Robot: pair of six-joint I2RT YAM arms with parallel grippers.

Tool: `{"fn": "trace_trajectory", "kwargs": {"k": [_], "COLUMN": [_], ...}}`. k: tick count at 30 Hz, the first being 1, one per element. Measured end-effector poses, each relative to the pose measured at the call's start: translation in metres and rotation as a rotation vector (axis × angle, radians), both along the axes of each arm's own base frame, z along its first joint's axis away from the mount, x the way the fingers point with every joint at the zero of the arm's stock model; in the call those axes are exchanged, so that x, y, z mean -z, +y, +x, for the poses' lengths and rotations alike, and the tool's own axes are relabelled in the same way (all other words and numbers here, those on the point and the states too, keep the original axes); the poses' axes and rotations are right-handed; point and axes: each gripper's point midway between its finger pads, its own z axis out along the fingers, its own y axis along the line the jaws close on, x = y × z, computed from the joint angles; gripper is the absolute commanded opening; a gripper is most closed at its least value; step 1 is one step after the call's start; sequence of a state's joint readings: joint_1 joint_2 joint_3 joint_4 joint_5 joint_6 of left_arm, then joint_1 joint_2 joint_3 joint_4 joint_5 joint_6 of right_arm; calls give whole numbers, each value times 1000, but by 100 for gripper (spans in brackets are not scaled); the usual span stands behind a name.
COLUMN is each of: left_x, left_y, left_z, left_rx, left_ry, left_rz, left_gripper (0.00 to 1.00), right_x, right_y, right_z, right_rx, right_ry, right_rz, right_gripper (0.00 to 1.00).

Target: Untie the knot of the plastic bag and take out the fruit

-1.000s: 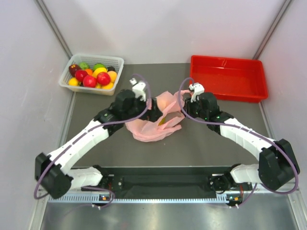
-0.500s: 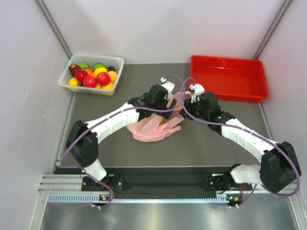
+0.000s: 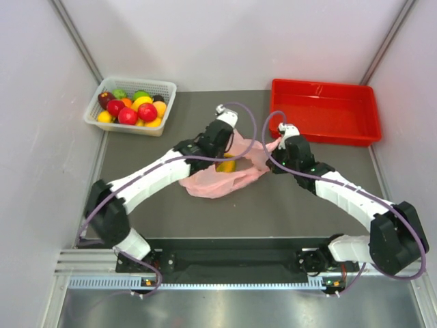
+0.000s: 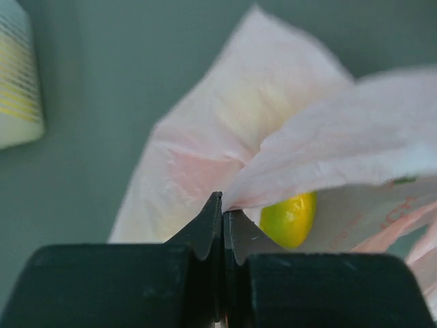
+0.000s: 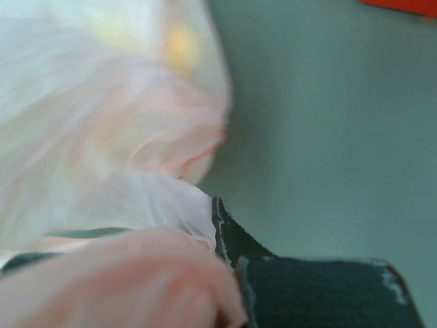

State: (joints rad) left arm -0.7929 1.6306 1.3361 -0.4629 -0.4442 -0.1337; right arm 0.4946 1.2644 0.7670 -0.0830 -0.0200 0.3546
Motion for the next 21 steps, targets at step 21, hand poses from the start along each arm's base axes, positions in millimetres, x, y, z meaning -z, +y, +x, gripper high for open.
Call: {"fn": "trace_trajectory", "kwargs": {"k": [21], "left_x": [-167], "left_y": [72], "left_z": [56], "left_rx": [-198], "left_ry": [-535], "left_rz": [-147], "left_gripper": [0], "right_x": [13], "right_y": [9], "right_z": [89], "right_rx": [132], "right_ry": [32], "right_rz": [44], "right_gripper": [0]}}
